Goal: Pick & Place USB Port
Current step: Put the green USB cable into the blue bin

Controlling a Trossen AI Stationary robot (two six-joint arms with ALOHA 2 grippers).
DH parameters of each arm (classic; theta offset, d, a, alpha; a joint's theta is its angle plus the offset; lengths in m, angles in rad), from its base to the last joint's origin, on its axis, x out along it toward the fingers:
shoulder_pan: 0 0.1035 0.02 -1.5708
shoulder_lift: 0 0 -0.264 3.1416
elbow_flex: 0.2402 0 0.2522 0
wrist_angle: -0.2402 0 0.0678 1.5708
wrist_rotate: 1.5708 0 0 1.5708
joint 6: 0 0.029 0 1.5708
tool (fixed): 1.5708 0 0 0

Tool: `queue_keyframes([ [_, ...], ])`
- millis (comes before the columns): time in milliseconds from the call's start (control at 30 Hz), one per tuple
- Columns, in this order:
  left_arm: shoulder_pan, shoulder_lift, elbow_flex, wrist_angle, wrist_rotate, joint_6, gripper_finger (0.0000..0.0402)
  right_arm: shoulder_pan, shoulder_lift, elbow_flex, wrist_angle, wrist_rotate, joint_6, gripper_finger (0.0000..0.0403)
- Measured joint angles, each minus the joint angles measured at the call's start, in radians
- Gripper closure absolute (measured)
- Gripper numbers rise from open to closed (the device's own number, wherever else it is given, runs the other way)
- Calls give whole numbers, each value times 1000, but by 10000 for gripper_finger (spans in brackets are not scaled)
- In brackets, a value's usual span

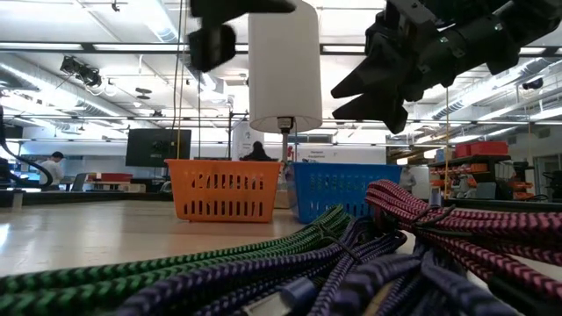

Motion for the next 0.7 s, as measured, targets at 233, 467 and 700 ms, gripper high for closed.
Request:
queue_keyframes([
  [233,-144,187,0,150,-1,-189,362,0,0,0,-2,-18,-21,211],
  [467,-214,342,0,365,5,-408,361,0,-1,0,-5,-17,-47,211],
  [700,-208,435,64,351,78,-509,326,0,-1,0,-4,-18,-77,211],
])
